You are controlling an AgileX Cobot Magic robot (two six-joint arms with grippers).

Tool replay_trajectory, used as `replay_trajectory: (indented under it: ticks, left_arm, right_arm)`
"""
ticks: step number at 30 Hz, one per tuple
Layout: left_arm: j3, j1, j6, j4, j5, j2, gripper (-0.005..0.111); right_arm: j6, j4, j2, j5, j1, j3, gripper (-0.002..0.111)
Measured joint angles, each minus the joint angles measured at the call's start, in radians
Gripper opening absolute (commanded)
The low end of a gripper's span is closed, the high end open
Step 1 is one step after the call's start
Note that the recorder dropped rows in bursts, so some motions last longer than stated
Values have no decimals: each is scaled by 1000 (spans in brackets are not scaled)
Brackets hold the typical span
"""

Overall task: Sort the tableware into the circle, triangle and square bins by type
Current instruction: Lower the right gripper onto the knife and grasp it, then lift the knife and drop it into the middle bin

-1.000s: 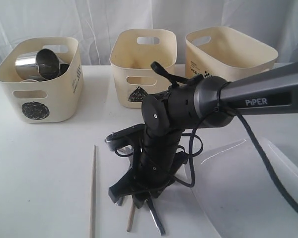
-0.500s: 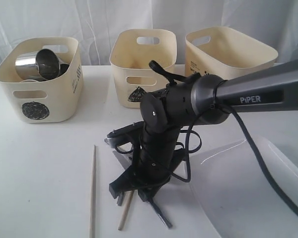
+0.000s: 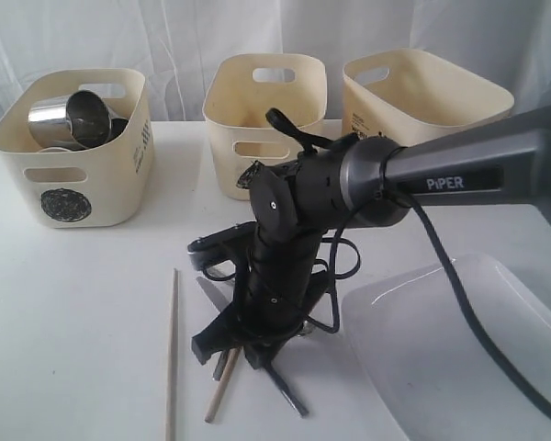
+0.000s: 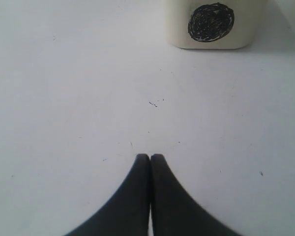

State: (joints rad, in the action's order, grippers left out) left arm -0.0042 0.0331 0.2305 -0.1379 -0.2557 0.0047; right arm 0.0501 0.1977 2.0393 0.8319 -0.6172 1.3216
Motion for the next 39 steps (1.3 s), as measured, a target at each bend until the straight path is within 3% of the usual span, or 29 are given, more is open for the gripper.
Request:
replay_trajectory:
  ticks: [9,14,22,25,30,39]
  left_arm:
    - [0,0,0,0,0,0,0]
    - [0,0,0,0,0,0,0]
    - [0,0,0,0,0,0,0]
    - [0,0,0,0,0,0,0]
    - [0,0,0,0,0,0,0]
    - [0,0,0,0,0,0,0]
  right_arm:
    - [110,-4,-44,213,12,182,0]
    - [143,40,-43,232,89,248,0]
    - [503,676,-34,309,309,254,0]
    - [561,808,-34,296,370,254,0]
    - [675,947,-32,245,447,254,0]
    - [948,1488,14,137,518,269,0]
